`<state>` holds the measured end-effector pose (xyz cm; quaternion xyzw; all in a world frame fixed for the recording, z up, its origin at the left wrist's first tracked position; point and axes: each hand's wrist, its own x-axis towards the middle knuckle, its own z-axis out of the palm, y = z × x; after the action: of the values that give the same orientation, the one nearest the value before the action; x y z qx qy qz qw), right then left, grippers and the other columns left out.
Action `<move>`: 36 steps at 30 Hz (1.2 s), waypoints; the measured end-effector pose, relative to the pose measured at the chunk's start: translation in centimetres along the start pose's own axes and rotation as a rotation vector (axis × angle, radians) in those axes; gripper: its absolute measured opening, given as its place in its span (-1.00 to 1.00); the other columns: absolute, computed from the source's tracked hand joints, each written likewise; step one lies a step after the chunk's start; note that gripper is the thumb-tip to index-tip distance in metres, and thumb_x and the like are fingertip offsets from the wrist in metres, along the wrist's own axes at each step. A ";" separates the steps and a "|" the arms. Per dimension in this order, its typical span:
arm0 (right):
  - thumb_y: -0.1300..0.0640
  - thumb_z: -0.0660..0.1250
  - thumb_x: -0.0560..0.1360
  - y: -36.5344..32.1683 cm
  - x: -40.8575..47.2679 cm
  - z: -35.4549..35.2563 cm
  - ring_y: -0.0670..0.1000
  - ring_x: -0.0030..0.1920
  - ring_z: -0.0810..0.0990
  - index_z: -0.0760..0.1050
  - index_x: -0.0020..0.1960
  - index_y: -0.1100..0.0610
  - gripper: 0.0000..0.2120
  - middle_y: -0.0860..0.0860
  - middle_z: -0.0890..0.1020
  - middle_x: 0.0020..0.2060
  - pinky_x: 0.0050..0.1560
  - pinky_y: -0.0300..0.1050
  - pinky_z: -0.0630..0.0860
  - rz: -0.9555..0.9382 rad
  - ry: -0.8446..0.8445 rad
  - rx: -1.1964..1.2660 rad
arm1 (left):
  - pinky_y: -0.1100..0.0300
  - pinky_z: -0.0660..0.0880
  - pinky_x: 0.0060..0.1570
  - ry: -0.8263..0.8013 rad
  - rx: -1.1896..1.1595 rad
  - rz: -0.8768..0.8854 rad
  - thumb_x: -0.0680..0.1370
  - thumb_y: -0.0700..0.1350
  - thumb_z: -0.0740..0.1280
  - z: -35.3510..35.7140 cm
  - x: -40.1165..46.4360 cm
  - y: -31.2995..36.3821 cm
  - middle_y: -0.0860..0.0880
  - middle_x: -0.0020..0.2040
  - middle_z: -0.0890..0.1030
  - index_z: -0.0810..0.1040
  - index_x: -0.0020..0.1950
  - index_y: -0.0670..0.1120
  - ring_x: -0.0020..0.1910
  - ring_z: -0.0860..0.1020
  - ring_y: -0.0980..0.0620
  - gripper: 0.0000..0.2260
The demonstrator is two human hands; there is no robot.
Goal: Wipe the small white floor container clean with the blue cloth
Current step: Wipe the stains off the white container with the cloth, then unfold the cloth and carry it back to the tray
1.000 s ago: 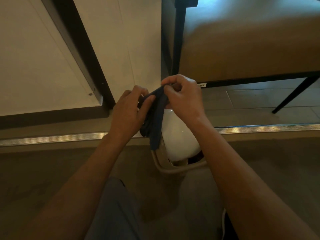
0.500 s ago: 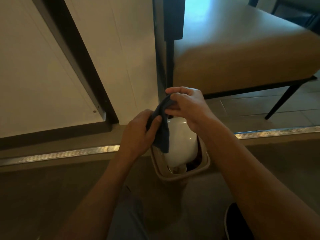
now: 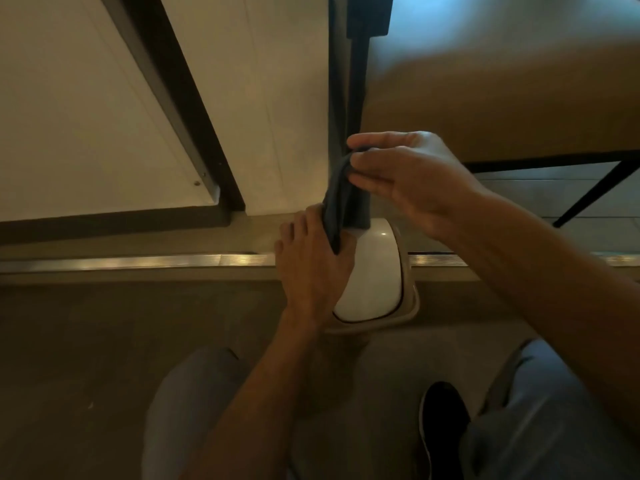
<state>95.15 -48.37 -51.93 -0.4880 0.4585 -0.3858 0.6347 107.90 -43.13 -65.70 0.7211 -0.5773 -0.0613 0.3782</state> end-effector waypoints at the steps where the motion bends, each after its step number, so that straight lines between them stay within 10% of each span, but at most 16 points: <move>1: 0.30 0.37 0.53 0.0 0.3 -0.4 0.01 0.14 0.65 0.55 0.23 0.14 -0.72 0.10 0.61 0.16 0.08 -0.20 0.63 -0.010 -0.026 -0.045 | -0.06 0.53 0.05 0.004 0.008 0.003 0.52 0.10 0.34 0.3 -0.2 0.0 -0.05 0.09 0.58 0.47 0.27 -0.07 0.08 0.50 -0.07 -0.61; 16: 0.02 0.31 0.61 -0.8 3.6 -7.6 -0.18 -0.03 0.53 0.56 0.21 0.04 -0.78 -0.06 0.50 0.09 0.01 -0.48 0.48 -0.425 -0.004 -1.027 | 0.36 0.43 0.11 0.031 -0.133 -0.047 0.68 -0.13 0.25 -6.1 1.5 1.9 -0.02 0.11 0.58 0.55 0.24 -0.20 0.10 0.54 0.08 -0.79; 25: 0.03 0.25 0.64 -8.4 -2.5 -7.4 -0.21 -0.01 0.54 0.47 0.15 0.03 -0.87 -0.11 0.53 -0.02 -0.04 -0.34 0.47 -0.070 -0.127 -0.682 | 0.43 0.40 0.03 -0.084 -0.318 -0.260 0.67 -0.15 0.28 -16.7 3.8 11.1 0.24 0.00 0.54 0.52 0.15 -0.04 0.02 0.53 0.34 -0.91; 36: 0.06 0.15 0.68 -29.8 -12.1 -4.1 -0.28 -0.14 0.47 0.41 0.11 0.08 -0.88 -0.17 0.47 -0.13 -0.15 -0.41 0.39 -0.090 0.146 -0.459 | 0.47 0.41 0.02 -0.184 -0.362 -0.311 0.70 -0.08 0.20 -33.6 9.8 29.0 0.28 0.04 0.52 0.45 0.20 0.07 0.06 0.52 0.35 -0.89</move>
<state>86.59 -44.84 -20.87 -0.6099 0.5567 -0.3338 0.4546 105.95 -37.16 -20.63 0.7130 -0.4712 -0.2865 0.4331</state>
